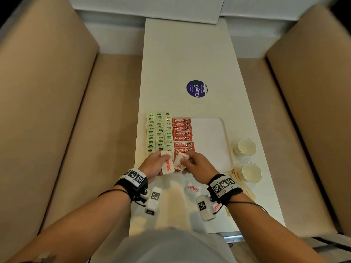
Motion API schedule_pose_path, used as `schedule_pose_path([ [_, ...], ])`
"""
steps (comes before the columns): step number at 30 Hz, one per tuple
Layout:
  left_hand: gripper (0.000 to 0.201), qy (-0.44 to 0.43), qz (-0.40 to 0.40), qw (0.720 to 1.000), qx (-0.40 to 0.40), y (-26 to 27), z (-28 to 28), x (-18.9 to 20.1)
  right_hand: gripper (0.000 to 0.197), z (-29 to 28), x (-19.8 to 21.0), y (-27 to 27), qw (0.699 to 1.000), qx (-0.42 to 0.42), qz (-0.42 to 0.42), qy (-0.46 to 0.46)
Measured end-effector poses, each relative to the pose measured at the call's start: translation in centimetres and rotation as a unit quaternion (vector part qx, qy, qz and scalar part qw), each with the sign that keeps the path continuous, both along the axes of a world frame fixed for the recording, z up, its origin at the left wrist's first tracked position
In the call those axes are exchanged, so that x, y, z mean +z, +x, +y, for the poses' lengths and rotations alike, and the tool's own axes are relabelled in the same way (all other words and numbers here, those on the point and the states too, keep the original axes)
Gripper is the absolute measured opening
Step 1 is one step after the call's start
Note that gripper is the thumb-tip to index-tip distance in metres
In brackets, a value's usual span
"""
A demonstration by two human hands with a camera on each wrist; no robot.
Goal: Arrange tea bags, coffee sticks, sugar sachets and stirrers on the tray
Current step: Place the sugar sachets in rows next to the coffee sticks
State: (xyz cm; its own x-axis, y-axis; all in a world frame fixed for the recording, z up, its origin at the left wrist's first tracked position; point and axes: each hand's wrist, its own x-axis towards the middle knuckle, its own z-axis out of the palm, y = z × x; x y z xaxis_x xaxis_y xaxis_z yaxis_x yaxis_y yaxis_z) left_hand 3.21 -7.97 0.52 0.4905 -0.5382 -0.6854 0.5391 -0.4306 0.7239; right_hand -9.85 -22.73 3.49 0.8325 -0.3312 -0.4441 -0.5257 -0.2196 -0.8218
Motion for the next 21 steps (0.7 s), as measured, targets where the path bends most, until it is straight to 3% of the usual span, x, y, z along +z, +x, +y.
schedule_pose_path([
  [7, 0.019, 0.01, -0.017, 0.999, -0.027, -0.9, -1.7, 0.7, 0.013, -2.1, -0.1, -0.6, 0.997, -0.04, -0.029, 0.063],
  [15, 0.019, -0.031, 0.0, 1.0, 0.002, -2.6, -5.9, 1.6, 0.018, -6.1, 0.3, -1.0, 0.997, -0.039, -0.032, 0.051],
  [18, 0.019, -0.057, -0.04, 0.997, -0.023, -3.0, -7.5, 1.9, 0.013, -7.9, -0.3, -1.2, 0.999, -0.014, -0.029, 0.016],
  [21, 0.028, -0.045, -0.082, 0.995, -0.046, -3.0, -8.9, 1.9, 0.02, -9.3, -0.4, -0.9, 1.0, -0.004, -0.018, 0.009],
])
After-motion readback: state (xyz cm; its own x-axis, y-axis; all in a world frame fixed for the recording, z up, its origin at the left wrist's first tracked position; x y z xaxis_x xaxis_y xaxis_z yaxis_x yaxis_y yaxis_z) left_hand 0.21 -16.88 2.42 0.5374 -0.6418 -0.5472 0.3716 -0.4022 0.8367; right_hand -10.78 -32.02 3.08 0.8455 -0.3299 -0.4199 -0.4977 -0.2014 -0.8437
